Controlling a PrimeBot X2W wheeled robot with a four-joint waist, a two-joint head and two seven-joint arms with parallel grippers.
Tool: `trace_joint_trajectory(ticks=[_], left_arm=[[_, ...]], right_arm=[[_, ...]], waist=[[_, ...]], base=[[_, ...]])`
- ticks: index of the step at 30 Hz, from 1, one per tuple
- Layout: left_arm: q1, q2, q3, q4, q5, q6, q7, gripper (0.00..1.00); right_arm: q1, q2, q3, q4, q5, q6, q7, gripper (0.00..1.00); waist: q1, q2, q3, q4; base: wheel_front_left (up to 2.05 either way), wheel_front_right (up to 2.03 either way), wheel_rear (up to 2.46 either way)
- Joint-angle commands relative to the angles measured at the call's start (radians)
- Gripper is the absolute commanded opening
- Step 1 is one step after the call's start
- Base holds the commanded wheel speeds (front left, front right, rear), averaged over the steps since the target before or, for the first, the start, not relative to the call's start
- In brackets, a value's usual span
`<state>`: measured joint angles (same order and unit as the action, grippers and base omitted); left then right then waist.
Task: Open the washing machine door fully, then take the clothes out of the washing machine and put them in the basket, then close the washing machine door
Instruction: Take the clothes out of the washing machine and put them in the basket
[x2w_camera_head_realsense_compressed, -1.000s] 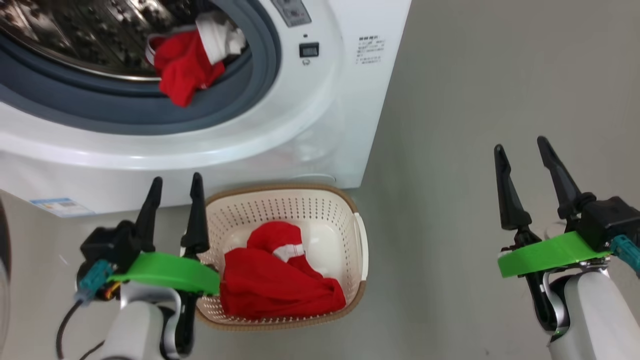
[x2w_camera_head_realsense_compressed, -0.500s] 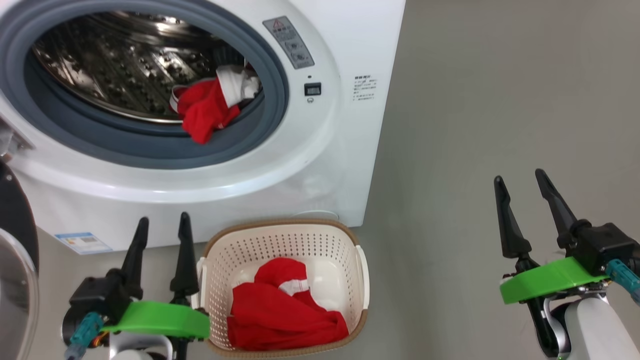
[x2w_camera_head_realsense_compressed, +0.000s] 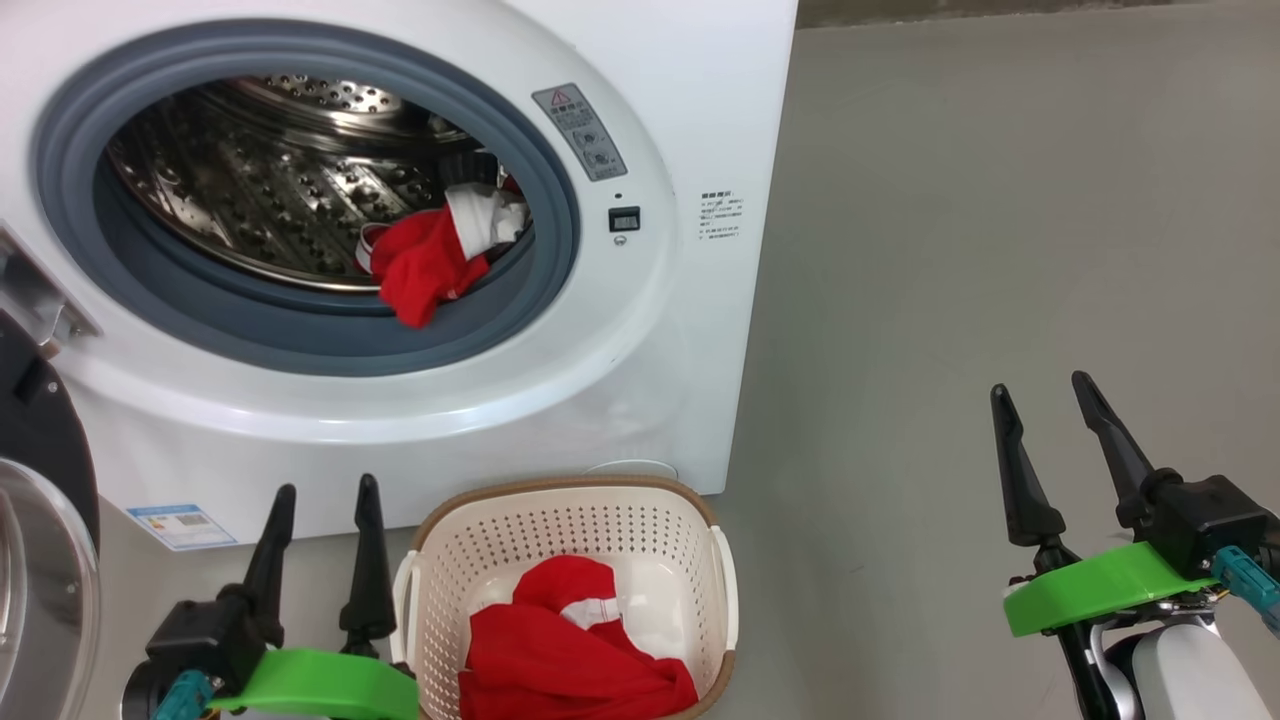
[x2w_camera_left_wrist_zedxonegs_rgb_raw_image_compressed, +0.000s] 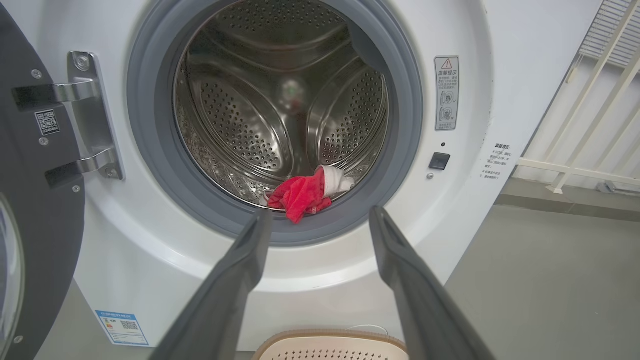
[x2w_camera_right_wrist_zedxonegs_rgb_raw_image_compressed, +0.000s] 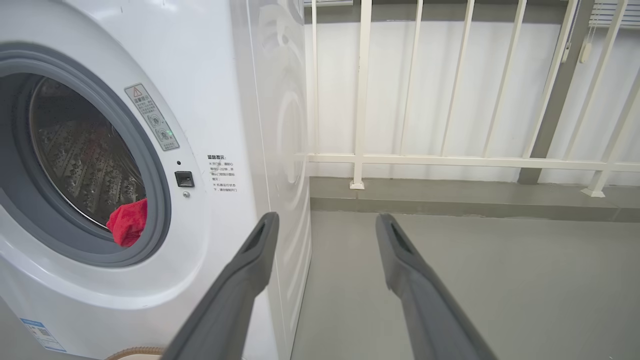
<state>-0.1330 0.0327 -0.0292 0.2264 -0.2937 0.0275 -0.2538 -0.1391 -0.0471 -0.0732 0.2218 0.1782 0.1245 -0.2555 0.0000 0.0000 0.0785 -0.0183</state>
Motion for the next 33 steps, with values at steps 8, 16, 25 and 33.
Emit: trace_joint_trajectory(ticks=[8, 16, 25, 33], left_arm=[[0.006, 0.018, 0.028, -0.034, 0.029, 0.007, -0.008, 1.0], [0.007, 0.018, 0.017, -0.027, 0.029, 0.003, -0.008, 1.0], [-0.058, 0.018, -0.002, -0.013, 0.013, 0.016, -0.008, 1.0], [-0.143, 0.018, 0.009, 0.029, 0.01, 0.012, -0.008, 1.0]], right_arm=[[0.003, -0.003, 0.012, -0.054, 0.001, 0.006, -0.006, 1.0], [0.01, -0.003, 0.0, -0.034, -0.02, 0.006, -0.006, 1.0], [-0.006, -0.003, 0.019, -0.029, -0.008, 0.006, -0.006, 1.0], [-0.032, -0.003, 0.028, -0.043, -0.01, 0.006, -0.006, 1.0]], waist=[[0.0, 0.0, -0.013, 0.001], [0.0, 0.0, -0.014, 0.002], [0.0, 0.0, 0.024, 0.006], [0.0, 0.0, 0.079, -0.001]], base=[[0.0, 0.0, 0.0], [0.0, 0.0, 0.0], [0.0, 0.0, 0.0], [0.0, 0.0, 0.0]])
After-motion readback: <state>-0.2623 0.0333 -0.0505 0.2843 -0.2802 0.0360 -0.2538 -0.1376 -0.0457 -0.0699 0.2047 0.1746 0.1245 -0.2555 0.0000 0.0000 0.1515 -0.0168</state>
